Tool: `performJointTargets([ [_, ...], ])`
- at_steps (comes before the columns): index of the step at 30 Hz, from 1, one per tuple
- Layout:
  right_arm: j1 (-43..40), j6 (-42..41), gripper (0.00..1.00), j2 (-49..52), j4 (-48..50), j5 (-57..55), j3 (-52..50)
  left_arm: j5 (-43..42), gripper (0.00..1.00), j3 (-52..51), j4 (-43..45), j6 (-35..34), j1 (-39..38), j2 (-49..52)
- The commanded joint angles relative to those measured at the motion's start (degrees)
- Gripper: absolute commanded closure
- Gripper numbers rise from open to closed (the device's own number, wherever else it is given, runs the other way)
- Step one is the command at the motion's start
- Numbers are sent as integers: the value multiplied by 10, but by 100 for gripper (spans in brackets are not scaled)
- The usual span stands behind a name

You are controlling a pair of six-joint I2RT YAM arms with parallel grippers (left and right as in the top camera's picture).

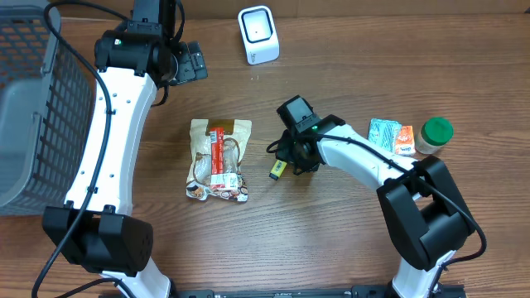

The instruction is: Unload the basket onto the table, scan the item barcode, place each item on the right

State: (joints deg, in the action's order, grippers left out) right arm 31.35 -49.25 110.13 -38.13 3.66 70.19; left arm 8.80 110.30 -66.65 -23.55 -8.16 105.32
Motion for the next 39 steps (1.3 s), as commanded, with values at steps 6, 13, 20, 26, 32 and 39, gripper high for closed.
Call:
performJointTargets([
  [6,-22,37,93,-59,-51,11,8,3,0,12,0,9,-1,-15],
  [13,14,36,96,-56,-87,11,-27,3,0,12,0,9,-1,-15],
  [20,77,-34,96,-56,16,-12,-93,3,0,12,0,9,-1,-15],
  [26,81,-35,95,-56,104,-11,-95,3,0,12,0,9,-1,-15],
  [32,81,-30,94,-56,203,-11,-95,3,0,12,0,9,-1,-15],
  [39,53,105,96,-73,208,-11,-48,3,0,12,0,9,-1,-15],
])
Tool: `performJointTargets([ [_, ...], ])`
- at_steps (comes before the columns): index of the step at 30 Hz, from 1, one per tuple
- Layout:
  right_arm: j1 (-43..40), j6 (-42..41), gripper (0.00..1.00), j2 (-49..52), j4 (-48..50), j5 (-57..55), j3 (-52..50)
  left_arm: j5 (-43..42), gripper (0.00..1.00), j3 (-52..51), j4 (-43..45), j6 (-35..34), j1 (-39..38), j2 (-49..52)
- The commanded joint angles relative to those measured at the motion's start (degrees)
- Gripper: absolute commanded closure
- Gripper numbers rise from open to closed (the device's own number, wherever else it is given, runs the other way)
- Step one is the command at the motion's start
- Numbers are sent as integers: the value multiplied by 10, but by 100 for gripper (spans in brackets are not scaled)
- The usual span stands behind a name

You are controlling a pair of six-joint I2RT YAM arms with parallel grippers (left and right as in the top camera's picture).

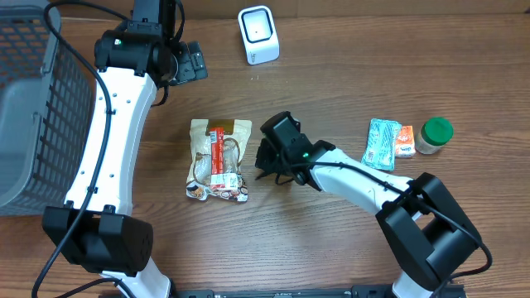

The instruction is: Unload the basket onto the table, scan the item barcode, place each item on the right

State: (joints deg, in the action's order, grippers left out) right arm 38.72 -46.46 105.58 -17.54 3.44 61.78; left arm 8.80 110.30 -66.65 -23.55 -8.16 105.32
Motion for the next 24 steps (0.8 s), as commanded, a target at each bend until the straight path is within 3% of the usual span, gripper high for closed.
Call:
performJointTargets([
  [1,-31,91,95,-28,-1,-9,43,3,0,12,0,9,-1,-15],
  [8,-92,88,94,-10,4,-42,40,3,0,12,0,9,-1,-15],
  [24,-88,89,91,51,-9,-59,38,3,0,12,0,9,-1,-15],
])
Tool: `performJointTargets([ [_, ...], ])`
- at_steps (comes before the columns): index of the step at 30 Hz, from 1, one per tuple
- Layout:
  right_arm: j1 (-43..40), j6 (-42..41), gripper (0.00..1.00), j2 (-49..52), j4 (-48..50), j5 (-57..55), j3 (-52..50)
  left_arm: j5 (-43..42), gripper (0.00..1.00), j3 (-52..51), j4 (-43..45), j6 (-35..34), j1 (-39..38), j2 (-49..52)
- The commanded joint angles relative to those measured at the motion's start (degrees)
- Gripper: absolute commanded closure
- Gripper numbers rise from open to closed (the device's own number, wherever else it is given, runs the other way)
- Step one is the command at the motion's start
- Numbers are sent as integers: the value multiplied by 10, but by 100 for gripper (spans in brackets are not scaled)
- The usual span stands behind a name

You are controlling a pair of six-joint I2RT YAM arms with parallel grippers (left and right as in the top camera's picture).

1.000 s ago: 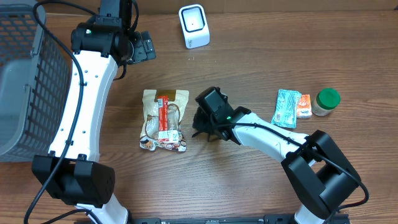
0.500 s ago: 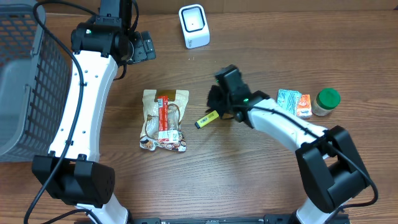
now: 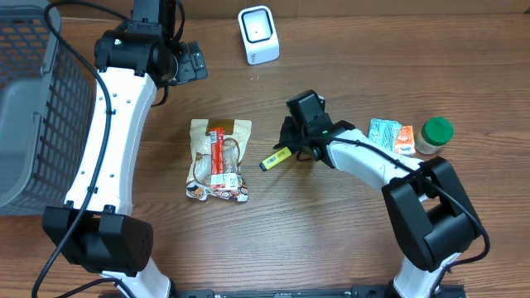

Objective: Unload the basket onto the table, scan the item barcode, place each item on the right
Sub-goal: 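Grasp the yellow highlighter with the right gripper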

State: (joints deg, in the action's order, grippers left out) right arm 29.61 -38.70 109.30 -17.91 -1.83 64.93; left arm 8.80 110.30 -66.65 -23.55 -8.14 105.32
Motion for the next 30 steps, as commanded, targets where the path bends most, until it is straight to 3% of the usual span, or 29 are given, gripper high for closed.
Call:
performJointTargets([
  [1,3,11,91,14,-19,-7,7,3,0,12,0,9,-1,-15],
  [12,2,26,90,-9,-162,49,22,3,0,12,0,9,-1,-15],
  [17,2,124,87,-28,-190,50,58,3,0,12,0,9,-1,-15],
  [21,2,178,76,-32,-250,58,108,3,0,12,0,9,-1,-15],
  [24,4,287,63,-32,-289,104,121,3,0,12,0,9,-1,-15],
  [30,14,369,63,-29,-304,122,114,3,0,12,0,9,-1,-15],
])
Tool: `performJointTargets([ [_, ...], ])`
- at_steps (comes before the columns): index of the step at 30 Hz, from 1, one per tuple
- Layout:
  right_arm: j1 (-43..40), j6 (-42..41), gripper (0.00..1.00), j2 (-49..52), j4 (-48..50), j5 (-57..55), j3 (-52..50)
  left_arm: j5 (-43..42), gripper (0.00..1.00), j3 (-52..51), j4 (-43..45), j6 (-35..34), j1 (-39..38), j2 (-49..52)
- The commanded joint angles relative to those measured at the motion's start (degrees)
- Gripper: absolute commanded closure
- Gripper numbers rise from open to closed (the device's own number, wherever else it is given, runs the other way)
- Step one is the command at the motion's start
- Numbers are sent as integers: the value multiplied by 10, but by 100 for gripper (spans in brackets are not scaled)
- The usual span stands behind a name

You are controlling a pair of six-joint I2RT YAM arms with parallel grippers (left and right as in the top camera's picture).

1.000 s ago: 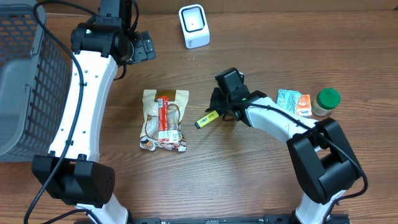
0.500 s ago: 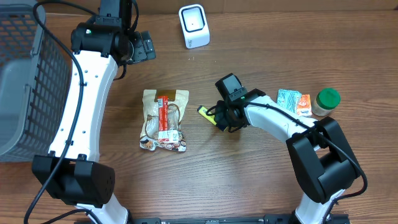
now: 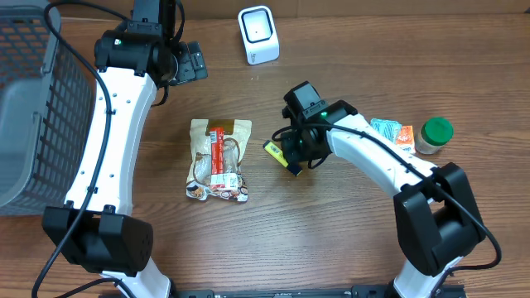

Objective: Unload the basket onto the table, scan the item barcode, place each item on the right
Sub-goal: 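Grasp the yellow highlighter with the right gripper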

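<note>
A small yellow marker-like item (image 3: 278, 154) with a dark label lies slanted just right of the snack bag. My right gripper (image 3: 291, 152) is directly over its right end and looks shut on it; the fingers are mostly hidden under the wrist. The white barcode scanner (image 3: 258, 35) stands at the back centre of the table, well away from the item. My left gripper (image 3: 197, 62) hangs at the back left, open and holding nothing.
A snack bag (image 3: 219, 160) lies flat left of the item. A teal packet (image 3: 383, 127), an orange box (image 3: 405, 138) and a green-lidded jar (image 3: 436, 132) sit at the right. A grey mesh basket (image 3: 37, 108) fills the left edge.
The right wrist has turned and shifted slightly toward me. The yellow item now slants from upper left to lower right under the gripper, instead of sticking out to its lower left.
The right gripper first stood over the yellow item at table centre. Then it was further left beside the snack bag, hiding the item. Then it was back right with the item jutting out leftward, and now the item is turned beneath it. The left arm stayed still.
</note>
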State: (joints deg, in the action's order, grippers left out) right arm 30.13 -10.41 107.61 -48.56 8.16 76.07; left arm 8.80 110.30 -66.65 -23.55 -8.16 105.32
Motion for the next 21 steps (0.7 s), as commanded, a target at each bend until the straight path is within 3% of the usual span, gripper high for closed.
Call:
performJointTargets([
  [1,12,108,63,-12,2,19,-2,3,0,12,0,9,-1,-15],
  [12,24,154,44,-11,75,-64,-78,3,1,12,0,9,-1,-15],
  [21,24,185,46,-11,112,-60,-113,3,0,12,0,9,-1,-15],
])
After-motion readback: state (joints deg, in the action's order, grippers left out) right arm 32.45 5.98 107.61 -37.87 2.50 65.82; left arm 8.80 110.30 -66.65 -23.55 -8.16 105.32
